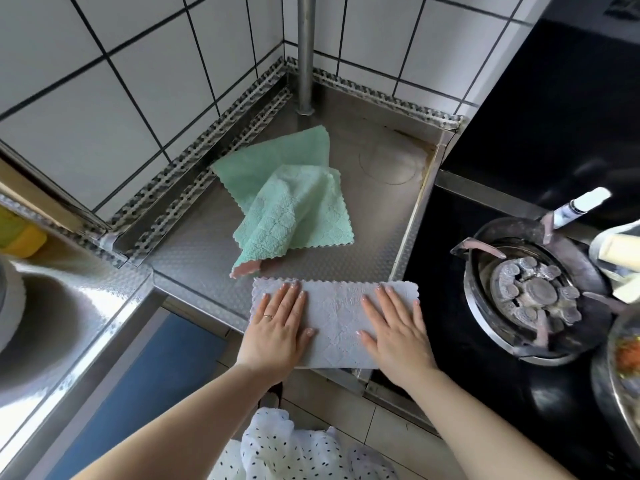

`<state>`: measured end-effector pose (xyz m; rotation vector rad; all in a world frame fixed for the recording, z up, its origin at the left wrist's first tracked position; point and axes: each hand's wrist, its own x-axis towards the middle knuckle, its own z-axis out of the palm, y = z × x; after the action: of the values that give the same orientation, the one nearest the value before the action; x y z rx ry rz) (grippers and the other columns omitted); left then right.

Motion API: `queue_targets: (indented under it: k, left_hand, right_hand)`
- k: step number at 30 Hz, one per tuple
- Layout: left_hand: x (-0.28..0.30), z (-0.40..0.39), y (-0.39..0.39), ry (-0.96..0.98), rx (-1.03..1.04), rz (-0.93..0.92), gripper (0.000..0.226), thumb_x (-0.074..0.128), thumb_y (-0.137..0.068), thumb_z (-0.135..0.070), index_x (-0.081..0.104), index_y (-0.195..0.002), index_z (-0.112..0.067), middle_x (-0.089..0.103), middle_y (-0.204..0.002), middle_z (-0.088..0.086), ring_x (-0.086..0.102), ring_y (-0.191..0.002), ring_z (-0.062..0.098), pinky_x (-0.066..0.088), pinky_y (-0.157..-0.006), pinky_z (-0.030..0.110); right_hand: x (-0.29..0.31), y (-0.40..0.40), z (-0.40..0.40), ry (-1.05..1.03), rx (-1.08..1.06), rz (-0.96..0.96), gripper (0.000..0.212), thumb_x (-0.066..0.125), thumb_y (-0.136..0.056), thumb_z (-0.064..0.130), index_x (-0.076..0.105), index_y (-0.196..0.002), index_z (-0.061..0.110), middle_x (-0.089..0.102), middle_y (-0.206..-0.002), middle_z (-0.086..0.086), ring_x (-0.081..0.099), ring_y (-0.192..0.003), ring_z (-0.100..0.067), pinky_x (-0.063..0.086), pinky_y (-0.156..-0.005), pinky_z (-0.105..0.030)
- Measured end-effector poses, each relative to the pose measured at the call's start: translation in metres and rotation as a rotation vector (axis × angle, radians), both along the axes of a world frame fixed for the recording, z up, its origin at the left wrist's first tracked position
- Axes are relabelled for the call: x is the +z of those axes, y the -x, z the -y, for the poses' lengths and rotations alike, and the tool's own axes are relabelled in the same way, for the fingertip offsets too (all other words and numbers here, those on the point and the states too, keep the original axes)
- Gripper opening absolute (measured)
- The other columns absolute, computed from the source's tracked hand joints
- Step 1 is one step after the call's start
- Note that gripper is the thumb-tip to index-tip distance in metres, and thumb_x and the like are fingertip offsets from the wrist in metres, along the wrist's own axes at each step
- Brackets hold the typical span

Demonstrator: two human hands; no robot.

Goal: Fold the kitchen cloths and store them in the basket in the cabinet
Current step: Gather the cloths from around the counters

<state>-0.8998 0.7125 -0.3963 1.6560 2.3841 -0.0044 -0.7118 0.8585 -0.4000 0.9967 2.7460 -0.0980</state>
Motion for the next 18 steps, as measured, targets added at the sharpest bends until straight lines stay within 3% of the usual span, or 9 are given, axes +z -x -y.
queue_targets:
  k: [4,6,9,11,13,15,18]
  left_hand:
    - [0.002,0.007,0.007,-0.024,0.043,-0.016,0.076,0.001,-0.090,-0.060,0.018,-0.149,-0.014,0.014,-0.156,0.004,0.010,-0.145,0.025,-0.002,-0.117,0.044]
    - [0.007,0.007,0.007,-0.058,0.049,-0.012,0.072,0.010,-0.092,-0.058,0.025,-0.148,-0.015,0.018,-0.155,0.004,0.014,-0.145,0.026,-0.002,-0.116,0.047]
    - [0.019,0.005,-0.004,-0.227,-0.109,0.006,0.049,0.061,-0.083,-0.041,0.060,-0.126,-0.018,0.058,-0.131,0.003,0.051,-0.126,0.026,0.027,-0.109,0.057]
    - [0.022,0.007,-0.017,-0.369,-0.266,0.047,0.031,0.077,-0.068,-0.034,0.072,-0.097,-0.024,0.068,-0.102,-0.006,0.065,-0.099,0.020,0.044,-0.098,0.052]
    - [0.024,0.008,-0.032,-0.367,-0.322,0.088,0.013,0.074,-0.068,-0.033,0.070,-0.080,-0.029,0.066,-0.087,-0.013,0.064,-0.081,0.015,0.051,-0.091,0.042]
    - [0.024,0.006,-0.043,-0.314,-0.286,0.098,0.005,0.065,-0.072,-0.032,0.068,-0.074,-0.029,0.065,-0.082,-0.014,0.062,-0.074,0.014,0.052,-0.081,0.033]
    - [0.025,0.001,-0.048,-0.288,-0.226,0.079,0.003,0.067,-0.070,-0.029,0.065,-0.068,-0.027,0.061,-0.074,-0.014,0.059,-0.067,0.013,0.050,-0.070,0.029]
  right_hand:
    - [0.006,-0.006,-0.006,0.015,0.006,0.018,0.066,0.020,-0.093,0.059,-0.001,-0.149,0.031,-0.011,-0.159,0.003,-0.026,-0.141,-0.014,-0.018,-0.111,-0.049]
    - [0.010,0.001,-0.007,0.041,-0.005,-0.027,0.066,0.026,-0.092,0.058,0.010,-0.150,0.030,-0.003,-0.159,0.002,-0.017,-0.144,-0.014,-0.018,-0.111,-0.049]
    - [0.022,0.026,-0.015,0.089,0.029,-0.182,0.050,0.047,-0.091,0.046,0.045,-0.136,0.027,0.030,-0.152,0.006,0.013,-0.144,-0.012,-0.009,-0.113,-0.050]
    - [0.027,0.051,-0.021,0.114,0.072,-0.284,0.030,0.056,-0.089,0.034,0.062,-0.118,0.027,0.049,-0.138,0.008,0.035,-0.134,-0.014,0.003,-0.114,-0.048]
    - [0.030,0.074,-0.024,0.153,0.091,-0.315,0.020,0.056,-0.089,0.026,0.068,-0.105,0.027,0.059,-0.123,0.008,0.047,-0.119,-0.018,0.017,-0.110,-0.039]
    - [0.028,0.090,-0.027,0.176,0.116,-0.252,0.018,0.054,-0.090,0.024,0.067,-0.103,0.028,0.060,-0.116,0.007,0.048,-0.111,-0.020,0.028,-0.098,-0.032]
    - [0.026,0.101,-0.032,0.159,0.129,-0.181,0.016,0.053,-0.090,0.023,0.065,-0.098,0.030,0.059,-0.110,0.005,0.047,-0.107,-0.020,0.031,-0.088,-0.030]
